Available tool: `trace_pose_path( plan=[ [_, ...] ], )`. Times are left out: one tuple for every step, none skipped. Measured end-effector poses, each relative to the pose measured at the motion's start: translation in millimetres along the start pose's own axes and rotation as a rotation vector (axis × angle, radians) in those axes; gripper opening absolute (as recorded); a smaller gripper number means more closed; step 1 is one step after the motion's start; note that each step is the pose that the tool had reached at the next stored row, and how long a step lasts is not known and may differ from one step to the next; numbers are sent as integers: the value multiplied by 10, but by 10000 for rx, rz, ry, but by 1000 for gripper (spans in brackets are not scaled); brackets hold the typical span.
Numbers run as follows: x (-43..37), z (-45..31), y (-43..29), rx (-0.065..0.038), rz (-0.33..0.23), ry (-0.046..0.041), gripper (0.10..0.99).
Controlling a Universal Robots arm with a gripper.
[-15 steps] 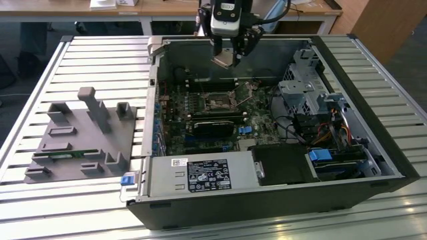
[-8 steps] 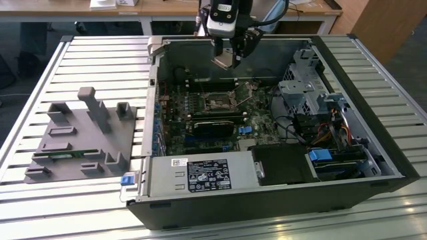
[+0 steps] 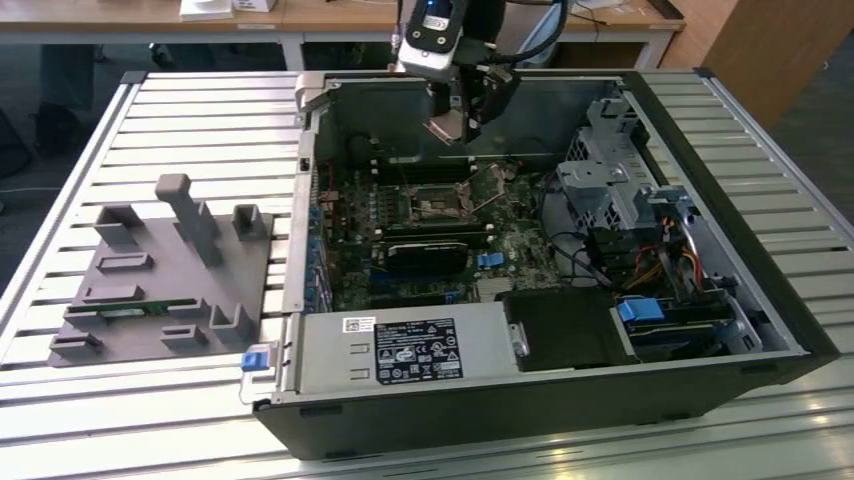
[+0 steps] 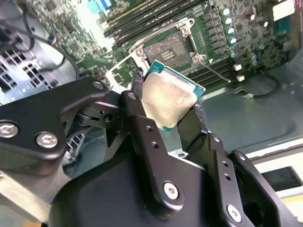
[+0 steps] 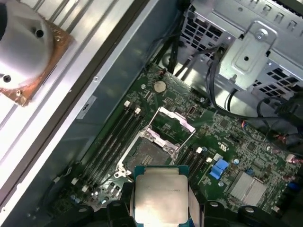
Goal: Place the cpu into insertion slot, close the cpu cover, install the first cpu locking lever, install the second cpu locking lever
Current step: 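Place the cpu into insertion slot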
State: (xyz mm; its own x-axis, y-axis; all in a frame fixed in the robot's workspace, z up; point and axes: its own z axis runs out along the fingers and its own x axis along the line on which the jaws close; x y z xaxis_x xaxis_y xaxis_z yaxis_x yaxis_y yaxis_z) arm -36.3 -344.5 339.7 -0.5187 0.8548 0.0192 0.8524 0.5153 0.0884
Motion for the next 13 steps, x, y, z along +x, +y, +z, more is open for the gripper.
trace_pose_path(
  plan=[
    [0,10,-1,-3,177,-17,541],
    [0,22,-2,-6,345,-32,541],
    [-1,34,-3,-8,505,-46,541],
    [-1,48,-4,-9,643,-56,541],
    [-1,62,-5,-6,763,-65,541],
    [-2,77,-7,-2,861,-72,541],
    [-2,91,-8,2,925,-77,541],
    [-2,106,-10,8,966,-77,541],
    [-2,120,-11,17,1003,-75,541],
    [-3,136,-12,23,1044,-74,541],
    [-3,148,-13,27,1058,-72,541],
    [-3,158,-14,27,1061,-72,541],
    [-4,167,-14,29,1066,-73,541]
  ],
)
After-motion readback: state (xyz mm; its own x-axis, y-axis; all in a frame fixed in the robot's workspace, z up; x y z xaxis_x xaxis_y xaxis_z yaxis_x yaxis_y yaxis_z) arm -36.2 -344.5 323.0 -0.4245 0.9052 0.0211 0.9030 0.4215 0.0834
